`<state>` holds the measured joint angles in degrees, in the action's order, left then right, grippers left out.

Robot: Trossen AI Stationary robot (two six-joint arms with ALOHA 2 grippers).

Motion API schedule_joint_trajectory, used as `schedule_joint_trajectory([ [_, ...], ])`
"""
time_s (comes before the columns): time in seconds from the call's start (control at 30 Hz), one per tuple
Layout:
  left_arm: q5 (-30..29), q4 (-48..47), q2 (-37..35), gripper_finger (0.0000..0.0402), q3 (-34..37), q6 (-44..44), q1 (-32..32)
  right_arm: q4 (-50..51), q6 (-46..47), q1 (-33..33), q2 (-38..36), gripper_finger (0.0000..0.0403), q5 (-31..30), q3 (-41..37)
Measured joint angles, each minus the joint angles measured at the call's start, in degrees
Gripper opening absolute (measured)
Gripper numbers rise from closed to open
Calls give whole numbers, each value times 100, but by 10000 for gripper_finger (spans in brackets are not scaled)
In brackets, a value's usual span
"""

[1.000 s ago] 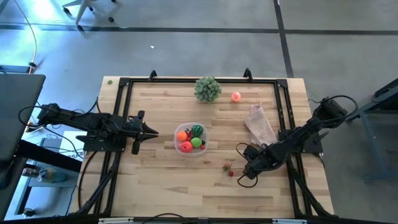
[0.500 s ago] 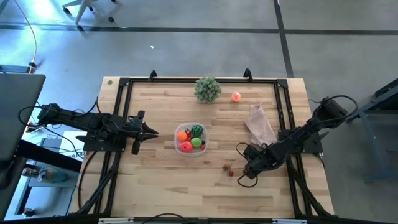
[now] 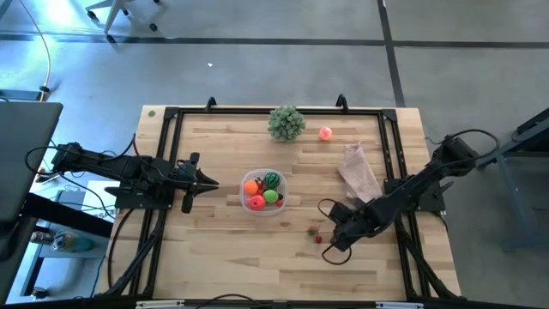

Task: Pick and placing Produce into tupperware
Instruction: Put the right red cherry into the transparent bin

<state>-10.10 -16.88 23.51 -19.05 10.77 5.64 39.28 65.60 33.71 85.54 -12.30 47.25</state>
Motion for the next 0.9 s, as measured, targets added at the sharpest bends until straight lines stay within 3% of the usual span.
schedule_joint_trajectory([
  [0.27, -1, -2, 0, 46, 1, -1, -1, 360, -1780, -110, -2, 62, -1626, 1596],
  [0.4, 0, -2, 0, 46, -1, 0, -1, -407, -3387, -481, -6, 62, -1959, 2143],
  [0.6, -1, 0, -2, 46, 0, 1, -1, -1773, -5107, -1579, -9, 62, -927, 2167],
  [0.9, -1, -2, -2, 46, -1, 1, -1, -2806, -5934, -2897, 1032, 62, 803, 2089],
])
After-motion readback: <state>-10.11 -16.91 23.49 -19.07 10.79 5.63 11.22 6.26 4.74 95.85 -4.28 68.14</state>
